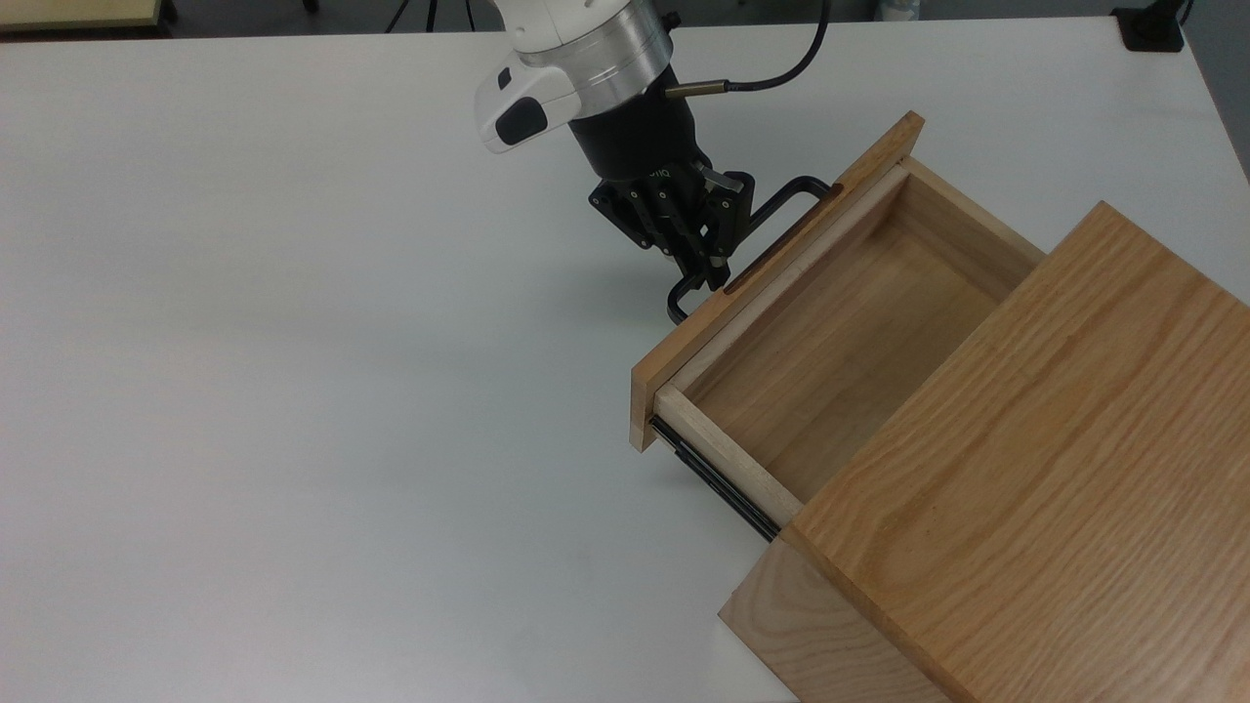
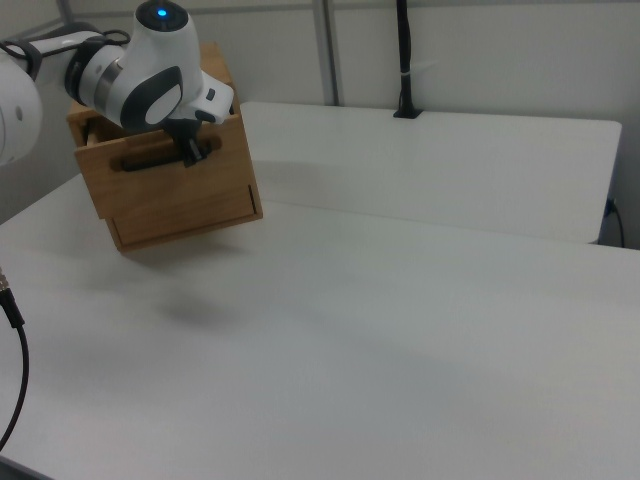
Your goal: Open the drawer by sliding it
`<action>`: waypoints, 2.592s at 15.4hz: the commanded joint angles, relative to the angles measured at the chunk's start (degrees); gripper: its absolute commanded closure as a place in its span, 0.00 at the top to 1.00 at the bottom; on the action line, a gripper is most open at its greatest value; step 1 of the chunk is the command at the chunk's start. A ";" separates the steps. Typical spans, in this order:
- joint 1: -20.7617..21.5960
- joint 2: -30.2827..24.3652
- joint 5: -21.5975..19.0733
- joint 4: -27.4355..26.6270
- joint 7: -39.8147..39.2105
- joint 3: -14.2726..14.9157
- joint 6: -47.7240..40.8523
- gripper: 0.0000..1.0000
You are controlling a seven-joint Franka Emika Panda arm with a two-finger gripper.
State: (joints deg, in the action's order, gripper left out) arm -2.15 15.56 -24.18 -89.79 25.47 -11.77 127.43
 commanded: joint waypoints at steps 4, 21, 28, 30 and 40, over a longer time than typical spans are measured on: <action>-3.38 -4.04 -0.08 -3.54 -3.23 -0.01 -6.55 0.00; -11.39 -9.67 3.33 -2.93 -8.25 0.60 -24.84 1.00; -7.18 -16.61 20.98 -2.31 0.27 1.22 -30.83 1.00; -4.20 -17.32 23.73 -2.23 0.37 3.58 -34.95 1.00; 5.14 -19.26 29.36 -2.84 -22.31 14.75 -35.41 1.00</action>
State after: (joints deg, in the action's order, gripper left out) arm 1.66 -2.34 4.22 -91.00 5.58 1.99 92.11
